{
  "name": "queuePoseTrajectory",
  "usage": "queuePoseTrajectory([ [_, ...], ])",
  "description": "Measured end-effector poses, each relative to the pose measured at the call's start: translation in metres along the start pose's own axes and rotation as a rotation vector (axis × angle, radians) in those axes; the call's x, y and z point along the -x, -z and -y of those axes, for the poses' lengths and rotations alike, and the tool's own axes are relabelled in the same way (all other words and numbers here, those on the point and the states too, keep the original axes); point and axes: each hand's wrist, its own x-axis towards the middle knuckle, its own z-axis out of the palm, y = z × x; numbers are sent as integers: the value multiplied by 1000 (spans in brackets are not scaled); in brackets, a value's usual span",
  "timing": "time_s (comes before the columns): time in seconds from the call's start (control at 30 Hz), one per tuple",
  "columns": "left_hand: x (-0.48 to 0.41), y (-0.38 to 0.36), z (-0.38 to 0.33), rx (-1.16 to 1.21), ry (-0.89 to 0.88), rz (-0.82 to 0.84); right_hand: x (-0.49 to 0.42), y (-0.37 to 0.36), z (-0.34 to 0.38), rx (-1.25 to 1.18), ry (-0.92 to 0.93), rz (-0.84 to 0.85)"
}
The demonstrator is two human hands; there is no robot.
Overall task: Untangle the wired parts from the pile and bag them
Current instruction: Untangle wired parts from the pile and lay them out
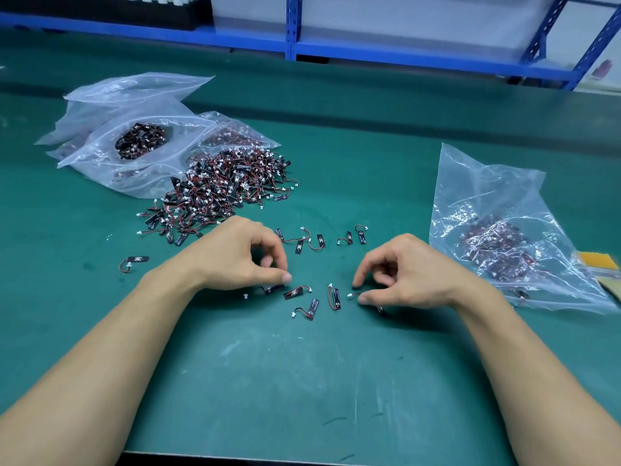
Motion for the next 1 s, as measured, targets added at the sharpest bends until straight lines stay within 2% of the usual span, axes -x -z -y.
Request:
queuePoseTrajectory([
  [0.13,0,-2,3,30,45,92,-2,0,-4,-6,-15,17],
  [0.27,-1,-1,5,1,58,94,-2,0,-6,-32,-26,33],
  [0.53,-3,-1,6,-35,86,-12,-3,-1,-8,9,-63,-12],
  [0.63,-3,-1,8,-55,70,-109,-2,-1,-9,3,-54,-23],
  [0.77,-6,-3,12,-47,73,-323,-4,3,-17,-59,-71,-194],
  [0.87,-8,-3,18,-62,121,-388,-7,6,-26,-70,-118,-346],
  [1.0,-9,-3,24,-80,180,-475,-10,5,-36,-103,-191,-447],
])
